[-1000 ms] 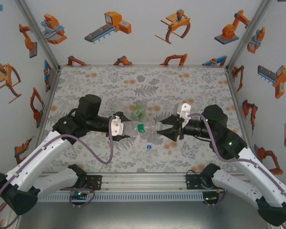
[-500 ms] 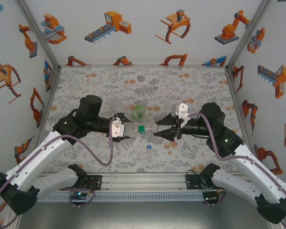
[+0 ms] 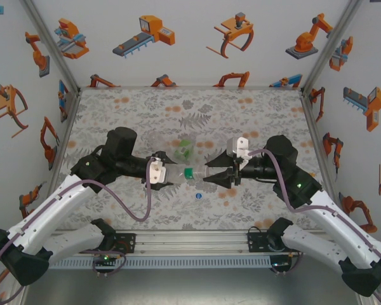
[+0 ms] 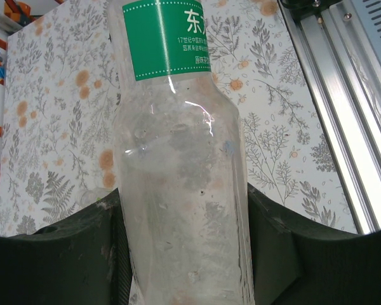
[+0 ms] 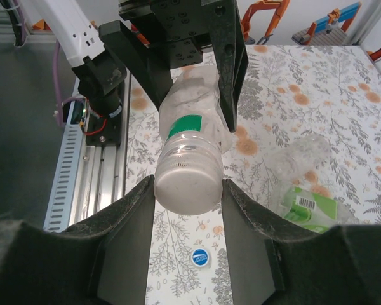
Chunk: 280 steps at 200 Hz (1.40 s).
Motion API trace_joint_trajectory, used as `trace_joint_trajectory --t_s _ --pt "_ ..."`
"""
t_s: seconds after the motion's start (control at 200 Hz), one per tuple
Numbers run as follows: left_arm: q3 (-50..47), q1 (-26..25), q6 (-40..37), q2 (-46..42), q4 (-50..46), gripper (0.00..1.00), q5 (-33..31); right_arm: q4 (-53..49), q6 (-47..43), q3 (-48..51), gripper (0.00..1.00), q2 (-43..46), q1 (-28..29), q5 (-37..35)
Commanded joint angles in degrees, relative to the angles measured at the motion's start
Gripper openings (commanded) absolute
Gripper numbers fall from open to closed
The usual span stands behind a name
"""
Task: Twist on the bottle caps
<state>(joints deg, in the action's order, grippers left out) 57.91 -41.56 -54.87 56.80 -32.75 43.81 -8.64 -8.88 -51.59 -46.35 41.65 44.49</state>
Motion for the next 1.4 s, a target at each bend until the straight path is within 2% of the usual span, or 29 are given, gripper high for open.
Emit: trace_joint_trajectory --t_s 0.0,0.681,1.122,1.397 --pt "0.6 -0.7 -1.7 0.4 -1.0 0.0 0.9 -0.9 -1.0 -2.3 0.12 -0.8 0.1 1.5" --pt "0.8 -1.2 -1.8 0.4 -1.4 0.0 -0.1 -4.8 -3.0 -3.9 0.08 -3.3 1.2 0.9" --pt "-0.7 -1.2 -1.0 -2.1 1.8 0.0 -0.8 -0.8 7.2 -2.4 0.03 -3.9 1.5 -1.2" --pt "-1.1 -1.2 -0.3 -2.5 3.0 0.0 -2.5 -1.1 11.9 -1.6 0.0 -4.4 1.9 -6.7"
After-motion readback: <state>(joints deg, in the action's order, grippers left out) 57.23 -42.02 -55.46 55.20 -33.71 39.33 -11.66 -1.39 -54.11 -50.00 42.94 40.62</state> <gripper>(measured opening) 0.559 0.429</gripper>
